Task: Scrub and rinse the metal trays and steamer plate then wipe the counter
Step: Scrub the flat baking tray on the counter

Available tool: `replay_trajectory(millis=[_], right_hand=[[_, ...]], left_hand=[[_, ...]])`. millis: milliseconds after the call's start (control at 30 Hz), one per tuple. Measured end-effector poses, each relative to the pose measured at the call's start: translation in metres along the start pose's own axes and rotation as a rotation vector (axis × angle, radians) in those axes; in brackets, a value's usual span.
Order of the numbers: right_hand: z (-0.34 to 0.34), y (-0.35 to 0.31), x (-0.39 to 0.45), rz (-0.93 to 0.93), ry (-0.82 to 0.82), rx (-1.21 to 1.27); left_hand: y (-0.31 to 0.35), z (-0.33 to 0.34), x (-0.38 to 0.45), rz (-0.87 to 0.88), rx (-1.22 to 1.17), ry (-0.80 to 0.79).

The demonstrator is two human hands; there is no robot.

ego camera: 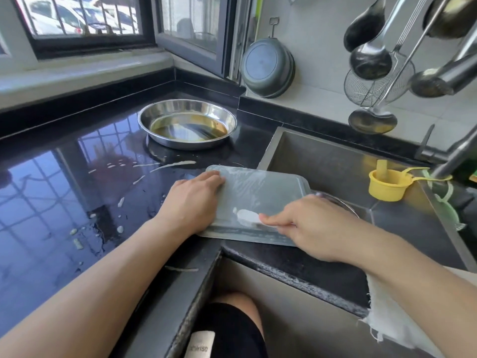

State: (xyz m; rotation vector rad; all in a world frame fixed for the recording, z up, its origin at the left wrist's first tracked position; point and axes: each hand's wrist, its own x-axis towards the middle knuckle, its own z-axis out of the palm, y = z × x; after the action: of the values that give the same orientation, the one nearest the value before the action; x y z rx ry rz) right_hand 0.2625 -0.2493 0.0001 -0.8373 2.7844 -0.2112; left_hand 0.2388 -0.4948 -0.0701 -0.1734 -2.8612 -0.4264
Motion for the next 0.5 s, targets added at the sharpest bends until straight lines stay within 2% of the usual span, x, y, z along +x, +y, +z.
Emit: replay_trajectory(millis=[133, 333, 500], right_hand=[[0.012, -0.026, 0.011, -0.078, 0.097, -0.057], [0.015, 0.019, -0.033, 0.061, 0.066, -0.048], [0.022, -0.011, -0.019, 0.007, 0.122, -0.058]], left_hand=[[-0.004, 0.003, 0.001, 0.018, -0.004, -0.016], [0.000, 0.004, 0.003, 0.009, 0.017, 0.011], [0.005, 0.005, 0.001, 0.024, 0.058, 0.012]])
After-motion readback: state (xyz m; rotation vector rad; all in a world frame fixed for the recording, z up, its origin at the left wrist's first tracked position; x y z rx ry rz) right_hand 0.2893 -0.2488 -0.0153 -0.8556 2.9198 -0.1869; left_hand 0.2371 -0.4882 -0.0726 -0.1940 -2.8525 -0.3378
